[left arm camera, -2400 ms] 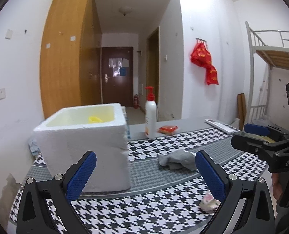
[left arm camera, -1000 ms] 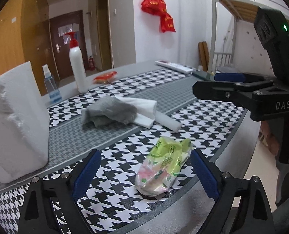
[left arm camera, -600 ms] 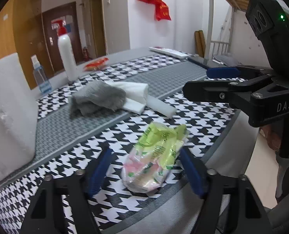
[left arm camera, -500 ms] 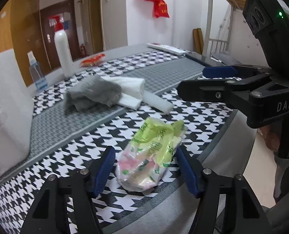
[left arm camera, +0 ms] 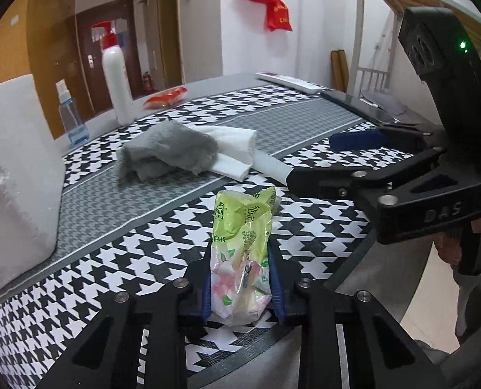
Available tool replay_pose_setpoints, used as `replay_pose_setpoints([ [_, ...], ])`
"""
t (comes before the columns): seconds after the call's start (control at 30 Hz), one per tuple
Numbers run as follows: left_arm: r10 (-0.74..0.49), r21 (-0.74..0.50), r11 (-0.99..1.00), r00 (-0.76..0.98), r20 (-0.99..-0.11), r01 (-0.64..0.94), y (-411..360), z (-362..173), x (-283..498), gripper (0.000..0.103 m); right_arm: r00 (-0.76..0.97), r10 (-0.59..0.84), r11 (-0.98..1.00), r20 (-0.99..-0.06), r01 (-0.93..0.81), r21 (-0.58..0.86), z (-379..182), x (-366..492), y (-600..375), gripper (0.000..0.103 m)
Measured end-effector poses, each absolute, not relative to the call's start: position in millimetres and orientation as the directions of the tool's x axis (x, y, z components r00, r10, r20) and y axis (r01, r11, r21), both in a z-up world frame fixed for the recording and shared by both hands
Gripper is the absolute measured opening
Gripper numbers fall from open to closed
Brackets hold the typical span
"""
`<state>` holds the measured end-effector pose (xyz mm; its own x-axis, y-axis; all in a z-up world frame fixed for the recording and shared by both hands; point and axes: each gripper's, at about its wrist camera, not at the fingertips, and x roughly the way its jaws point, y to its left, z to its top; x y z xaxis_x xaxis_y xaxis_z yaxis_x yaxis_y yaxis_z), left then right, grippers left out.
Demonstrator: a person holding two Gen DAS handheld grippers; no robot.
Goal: Organize soft objects
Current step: 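Grasp the wrapped snack packet with the left gripper, then close the right gripper on the white foam strip lying on the table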
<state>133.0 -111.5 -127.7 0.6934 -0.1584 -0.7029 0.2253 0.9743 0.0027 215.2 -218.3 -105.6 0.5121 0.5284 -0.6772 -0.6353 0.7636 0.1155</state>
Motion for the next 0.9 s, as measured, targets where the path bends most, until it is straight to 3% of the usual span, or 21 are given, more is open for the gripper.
replay_pose_setpoints([
  [0.17,-0.152,-0.006,0.979,0.702,-0.696,0.206,-106.2,-126.7,131.5,0.030,0.507,0.517,0.766,-0.690,-0.633,0.110,-110.3,219.8,-213.1,0.076],
  [0.3,-0.150,-0.018,0.981,0.708,-0.690,0.191,-102.5,-125.4,131.1,0.030,0.498,0.503,0.768,-0.706,-0.633,0.101,-115.4,224.9,-207.3,0.055],
  [0.47,-0.143,-0.026,0.985,0.715,-0.684,0.172,-99.7,-124.3,132.6,0.030,0.500,0.490,0.767,-0.714,-0.636,0.081,-117.5,225.3,-201.1,0.053],
  [0.7,-0.147,-0.033,0.985,0.717,-0.681,0.170,-102.4,-124.8,130.2,0.030,0.508,0.462,0.773,-0.727,-0.633,0.049,-119.3,228.3,-191.9,0.038],
  [0.9,-0.144,-0.042,0.987,0.721,-0.678,0.158,-101.1,-124.8,130.5,0.030,0.538,0.415,0.782,-0.734,-0.623,-0.014,-119.4,226.7,-185.1,0.034],
])
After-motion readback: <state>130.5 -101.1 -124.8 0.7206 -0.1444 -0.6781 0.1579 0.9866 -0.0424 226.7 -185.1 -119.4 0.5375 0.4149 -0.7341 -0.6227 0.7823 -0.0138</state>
